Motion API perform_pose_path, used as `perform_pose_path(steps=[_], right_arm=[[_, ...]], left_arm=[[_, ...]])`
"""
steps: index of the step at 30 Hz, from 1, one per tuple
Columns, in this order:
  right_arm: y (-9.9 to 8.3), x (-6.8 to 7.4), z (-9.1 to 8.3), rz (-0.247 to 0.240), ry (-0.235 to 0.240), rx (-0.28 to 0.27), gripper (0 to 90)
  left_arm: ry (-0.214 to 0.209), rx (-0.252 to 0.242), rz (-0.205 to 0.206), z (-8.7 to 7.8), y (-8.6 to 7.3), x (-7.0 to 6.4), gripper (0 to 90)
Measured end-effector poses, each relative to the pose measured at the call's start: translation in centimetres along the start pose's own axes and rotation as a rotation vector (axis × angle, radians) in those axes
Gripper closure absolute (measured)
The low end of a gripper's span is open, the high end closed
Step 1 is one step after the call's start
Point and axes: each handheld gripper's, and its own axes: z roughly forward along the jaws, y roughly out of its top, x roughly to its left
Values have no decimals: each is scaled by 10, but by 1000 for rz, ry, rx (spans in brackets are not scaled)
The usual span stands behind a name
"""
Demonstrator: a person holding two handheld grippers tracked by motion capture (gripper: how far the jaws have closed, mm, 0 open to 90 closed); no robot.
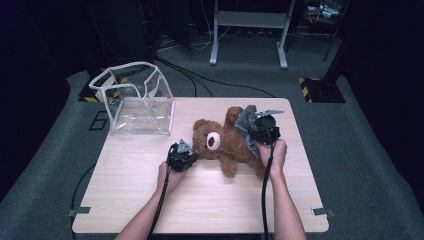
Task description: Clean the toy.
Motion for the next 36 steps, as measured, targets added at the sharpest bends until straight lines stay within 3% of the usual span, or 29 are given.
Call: perform_pose_path(steps=[5, 9, 12, 15, 18, 21, 27, 32, 36], right_arm=[[-10, -30, 1, 60, -62, 23, 737], [-20, -51, 4, 124, -59, 26, 737], [-24, -60, 5, 158, -70, 33, 737], [-27, -67, 5, 177, -114, 49, 737], [-29, -70, -1, 170, -120, 33, 736], [-28, -63, -13, 136, -108, -17, 735], [-18, -27, -32, 27, -47, -79, 735], [-7, 20, -36, -64, 54, -123, 733], [0, 55, -25, -138, 119, -110, 731]], left_arm=[[0, 0, 0, 0, 0, 0, 883], [3, -3, -1, 0, 0, 0, 883], [3, -2, 1, 0, 0, 0, 883], [3, -2, 1, 0, 0, 0, 883], [3, -2, 1, 0, 0, 0, 883], [2, -3, -4, 0, 0, 0, 883], [2, -2, -3, 0, 0, 0, 883], [3, -1, 1, 0, 0, 0, 883], [1, 0, 0, 0, 0, 0, 883]])
